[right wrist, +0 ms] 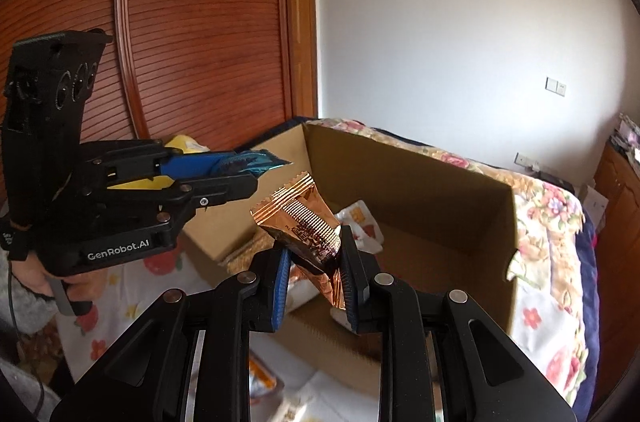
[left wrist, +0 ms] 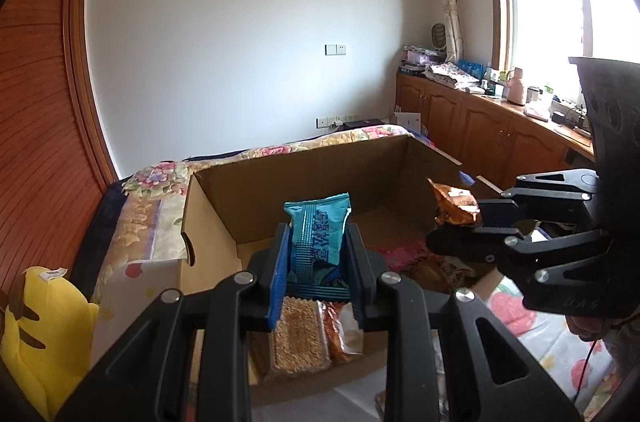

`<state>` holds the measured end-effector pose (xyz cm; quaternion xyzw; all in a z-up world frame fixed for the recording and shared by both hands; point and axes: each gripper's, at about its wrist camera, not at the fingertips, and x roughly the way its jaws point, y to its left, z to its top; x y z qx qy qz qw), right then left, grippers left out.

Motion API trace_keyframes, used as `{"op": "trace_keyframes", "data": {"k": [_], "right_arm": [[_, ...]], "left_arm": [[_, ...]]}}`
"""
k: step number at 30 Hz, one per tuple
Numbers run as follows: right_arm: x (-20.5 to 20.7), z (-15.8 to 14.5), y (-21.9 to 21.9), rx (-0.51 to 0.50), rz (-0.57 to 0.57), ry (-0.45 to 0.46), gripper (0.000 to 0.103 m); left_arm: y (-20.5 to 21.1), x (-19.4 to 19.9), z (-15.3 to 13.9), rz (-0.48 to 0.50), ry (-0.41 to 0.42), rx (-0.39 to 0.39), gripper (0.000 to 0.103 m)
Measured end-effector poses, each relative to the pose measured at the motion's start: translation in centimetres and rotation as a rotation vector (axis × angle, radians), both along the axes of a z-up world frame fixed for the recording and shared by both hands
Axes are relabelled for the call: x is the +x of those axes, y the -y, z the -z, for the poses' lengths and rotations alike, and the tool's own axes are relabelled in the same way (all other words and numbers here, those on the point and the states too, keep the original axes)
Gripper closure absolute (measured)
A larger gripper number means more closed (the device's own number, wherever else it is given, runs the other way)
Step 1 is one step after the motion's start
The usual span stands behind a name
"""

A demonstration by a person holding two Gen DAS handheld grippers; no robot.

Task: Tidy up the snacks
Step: 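Lift both packets and carry them over the cardboard box, then open both tools to drop the copper and teal packets into the box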

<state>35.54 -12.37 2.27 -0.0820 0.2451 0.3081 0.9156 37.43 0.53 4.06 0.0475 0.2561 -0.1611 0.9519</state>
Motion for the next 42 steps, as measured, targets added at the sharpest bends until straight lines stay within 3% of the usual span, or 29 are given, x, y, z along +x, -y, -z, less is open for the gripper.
{"op": "trace_keyframes", "data": {"k": [16, 24, 34, 39, 42], "right_arm": [[3.5, 3.7, -1.4, -0.025, 0.037, -0.085, 0.082], [3.9, 3.9, -1.4, -0.022, 0.047, -0.101, 0.081], [3.9, 4.2, -1.3, -0.011, 0.057, -0.115, 0.078], [3.8, 4.2, -1.3, -0.02, 0.074, -0.101, 0.073], [3.6, 4.2, -1.1, -0.018, 0.093, -0.094, 0.065]], "left_arm": [[-0.1, 2.3, 4.0, 0.0, -0.084, -0.04, 0.078], [-0.7, 2.5, 4.4, 0.001, -0.098, -0.088, 0.075], [-0.6, 2.4, 4.5, 0.007, -0.081, -0.082, 0.074], [-0.7, 2.4, 4.5, -0.001, -0.081, -0.08, 0.073], [-0.8, 2.2, 4.4, -0.013, -0.089, -0.077, 0.072]]}}
